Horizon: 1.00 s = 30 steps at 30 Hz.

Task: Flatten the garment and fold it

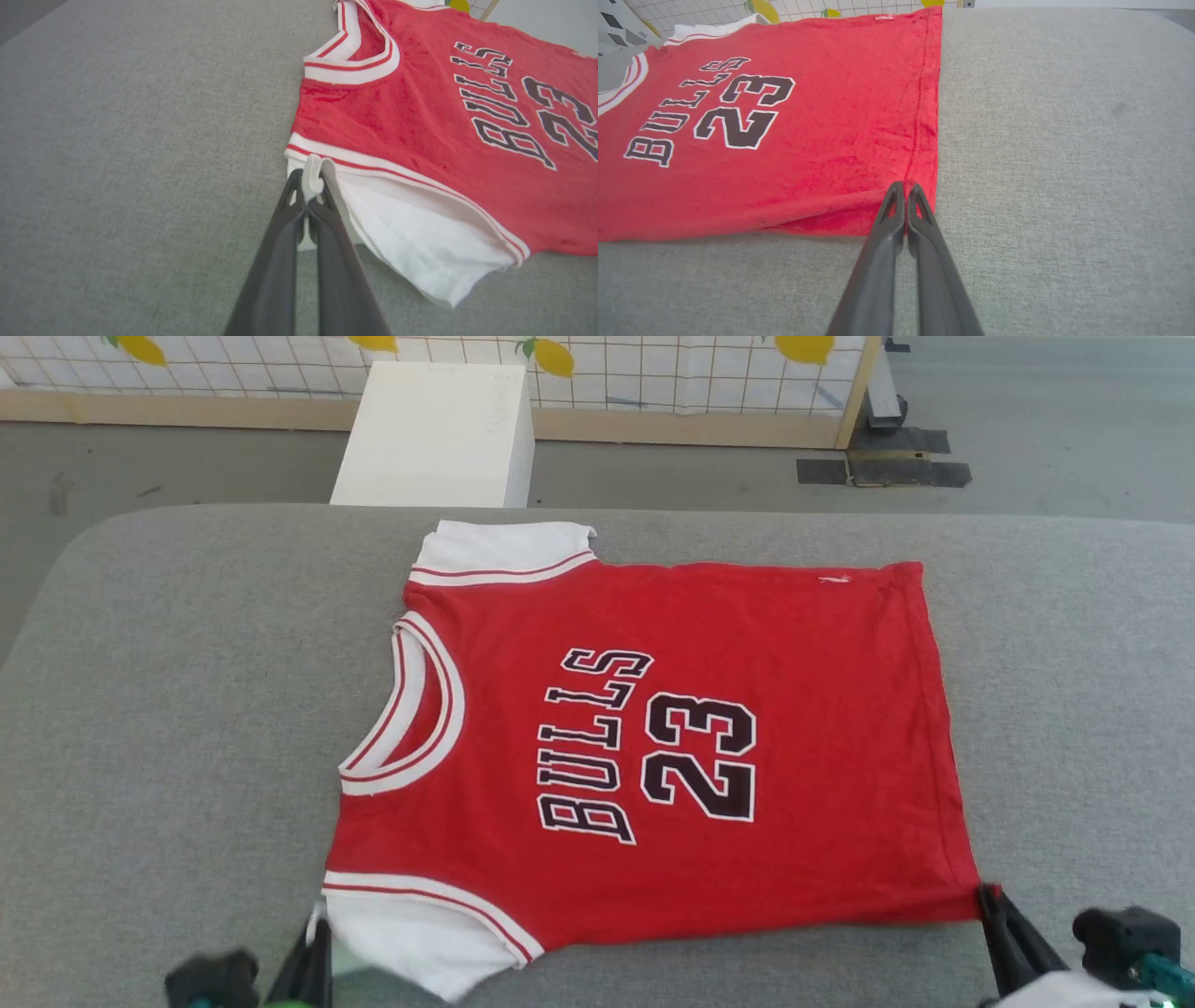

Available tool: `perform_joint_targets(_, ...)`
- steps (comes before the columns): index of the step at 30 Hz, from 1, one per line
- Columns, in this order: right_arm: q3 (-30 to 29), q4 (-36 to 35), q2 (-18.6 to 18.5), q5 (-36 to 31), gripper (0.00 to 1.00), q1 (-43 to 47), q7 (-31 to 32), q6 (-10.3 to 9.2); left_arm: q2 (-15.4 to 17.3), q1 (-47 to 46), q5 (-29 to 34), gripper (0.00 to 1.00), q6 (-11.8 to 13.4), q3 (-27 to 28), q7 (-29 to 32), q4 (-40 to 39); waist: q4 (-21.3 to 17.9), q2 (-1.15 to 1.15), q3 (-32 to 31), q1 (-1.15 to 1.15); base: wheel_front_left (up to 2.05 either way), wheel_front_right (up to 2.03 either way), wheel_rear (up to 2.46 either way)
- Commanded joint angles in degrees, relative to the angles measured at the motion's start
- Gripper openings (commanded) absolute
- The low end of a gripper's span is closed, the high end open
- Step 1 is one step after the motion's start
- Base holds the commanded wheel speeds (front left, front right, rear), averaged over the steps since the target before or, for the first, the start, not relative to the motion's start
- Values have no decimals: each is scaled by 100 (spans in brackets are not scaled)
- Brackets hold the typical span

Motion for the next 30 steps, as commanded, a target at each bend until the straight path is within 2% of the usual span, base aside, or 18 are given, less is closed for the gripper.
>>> perform_joint_targets(1, 68, 47, -3, -62, 0, -208, -146, -10, -35, -354, 189, 0, -33, -42, -201, 84, -32, 0, 36, 1, 0, 0, 0)
perform_joint_targets(7, 341, 199, -126, -183, 0, -852, -309, -10, -1, -1400, 626, 0, -139, -129, -616, 429, -131, 0, 217, 1, 0, 0, 0)
perform_joint_targets(14, 457, 299, -382, -212, 0, -1566, -81, -10, 164, -2638, 826, 0, -373, -185, -491, 680, -190, 0, 614, 1, 0, 0, 0)
perform_joint_targets(24, 488, 643, -622, -147, 0, -2567, 596, -10, 299, -3974, 855, 0, -664, -298, 87, 1278, -329, 0, 1302, 1, 0, 0, 0)
perform_joint_targets(30, 503, 884, -662, -50, 0, -3015, 1316, -10, 379, -4285, 546, 0, -721, -292, 1038, 1889, -393, 0, 1558, 1, 0, 0, 0)
